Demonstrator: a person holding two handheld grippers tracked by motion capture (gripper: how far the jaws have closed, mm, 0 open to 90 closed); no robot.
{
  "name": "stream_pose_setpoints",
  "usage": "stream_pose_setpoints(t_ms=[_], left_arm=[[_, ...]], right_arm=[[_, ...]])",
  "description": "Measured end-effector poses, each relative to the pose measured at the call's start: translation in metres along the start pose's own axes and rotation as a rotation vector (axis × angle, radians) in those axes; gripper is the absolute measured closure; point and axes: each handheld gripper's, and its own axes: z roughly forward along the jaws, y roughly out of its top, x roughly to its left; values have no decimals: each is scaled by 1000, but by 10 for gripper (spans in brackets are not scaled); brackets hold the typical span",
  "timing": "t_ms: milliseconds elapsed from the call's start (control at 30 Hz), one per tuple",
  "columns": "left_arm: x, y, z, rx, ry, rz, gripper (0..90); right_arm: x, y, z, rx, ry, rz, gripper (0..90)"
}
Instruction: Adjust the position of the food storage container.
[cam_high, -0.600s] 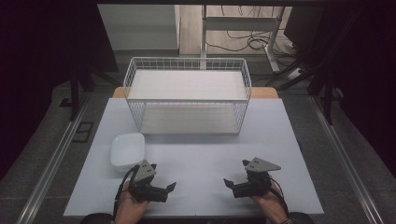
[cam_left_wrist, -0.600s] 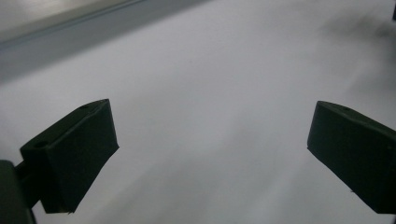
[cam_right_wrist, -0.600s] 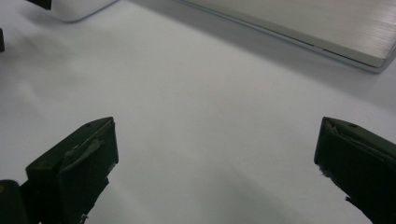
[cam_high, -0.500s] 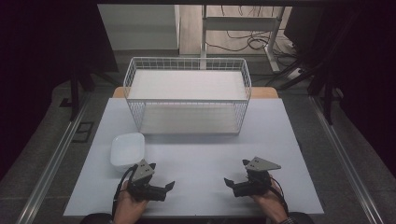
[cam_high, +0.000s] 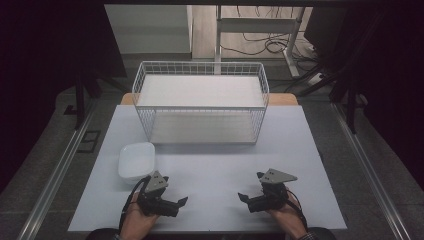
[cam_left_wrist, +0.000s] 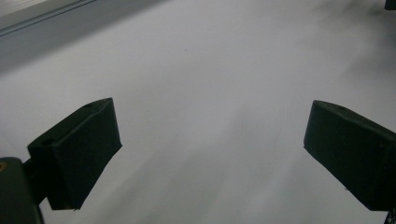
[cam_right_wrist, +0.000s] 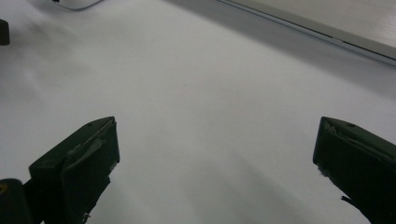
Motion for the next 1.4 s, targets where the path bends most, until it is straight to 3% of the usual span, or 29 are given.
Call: stream_pose_setpoints(t_ms=[67, 133, 200, 367, 500, 567, 600, 667, 733, 1000, 1167, 1300, 1400], left_arm=[[2, 1, -2, -14, -25, -12, 37], [2, 2, -3, -21, -24, -17, 62], [2, 6, -8, -26, -1, 7, 109], [6, 11, -22, -72, -12, 12, 324], [18, 12, -34, -74, 29, 25, 468], [27, 10, -41, -87, 65, 8, 521], [27, 10, -41, -87, 65, 8, 550], [40, 8, -52, -130, 61, -53, 598], [42, 7, -55, -137, 65, -61, 643], [65, -2, -77, -162, 170, -92, 797], [87, -13, -90, -159, 271, -135, 897], [102, -23, -98, -153, 324, -191, 900], [110, -30, -99, -135, 359, -210, 900]], right_arm=[[0, 0, 1, 2, -1, -4, 3], [1, 0, 1, 2, -1, -5, 3], [1, 0, 2, 7, 2, -8, 3], [2, -1, 4, 23, 8, -12, 9], [4, -1, 5, 37, 16, -26, 16], [4, -1, 5, 41, 18, -28, 17], [4, -1, 5, 41, 18, -28, 17], [4, -1, 6, 48, 19, -36, 19], [5, -1, 7, 51, 21, -38, 20], [12, -1, 11, 67, 34, -75, 21], [10, -1, 10, 57, 30, -70, 20], [11, 0, 10, 57, 30, -72, 20], [11, -1, 10, 59, 29, -72, 20]])
